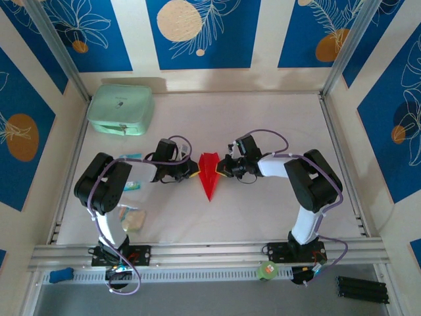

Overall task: Fold a paper plane with a square sheet of paper (pick it up from the middle)
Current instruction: Turn over a paper plane at the center of the table.

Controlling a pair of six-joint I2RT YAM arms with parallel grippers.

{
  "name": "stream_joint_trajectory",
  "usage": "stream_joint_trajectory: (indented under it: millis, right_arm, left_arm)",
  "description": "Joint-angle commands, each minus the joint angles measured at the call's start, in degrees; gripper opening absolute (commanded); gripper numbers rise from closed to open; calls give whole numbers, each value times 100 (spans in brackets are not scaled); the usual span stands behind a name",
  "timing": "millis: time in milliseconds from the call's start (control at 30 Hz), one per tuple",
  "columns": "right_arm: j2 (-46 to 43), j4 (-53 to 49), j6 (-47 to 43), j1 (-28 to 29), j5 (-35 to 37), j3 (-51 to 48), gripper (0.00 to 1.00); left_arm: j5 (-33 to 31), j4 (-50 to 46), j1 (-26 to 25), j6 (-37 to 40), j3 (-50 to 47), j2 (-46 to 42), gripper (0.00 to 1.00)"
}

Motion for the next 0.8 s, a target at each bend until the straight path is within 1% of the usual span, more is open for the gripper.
stream_joint_trajectory:
  millis: [0,167,333,433,633,767]
  right_arm:
    - [-190,0,56,-74,36,-163,2]
    - [-276,26,86,-156,96,-216,2]
    - [-192,106,134,-146,55,-200,2]
    - [-84,159,150,-123,-6,-162,2]
    - [213,175,160,-44,-87,-28,2]
    - [277,185,145,-42,-118,-1,2]
  left_arm:
    - [-363,-191,-39,-42,-74,-356,0]
    - [-775,-436,-34,-34,-184,-735,0]
    - [-974,-483,-44,-93,-302,-857,0]
    - [-994,-488,-44,-125,-344,-795,0]
    - [-1021,-359,-43,-472,-436,-517,0]
    - [-1044,-570,-44,-390,-341,-577,10]
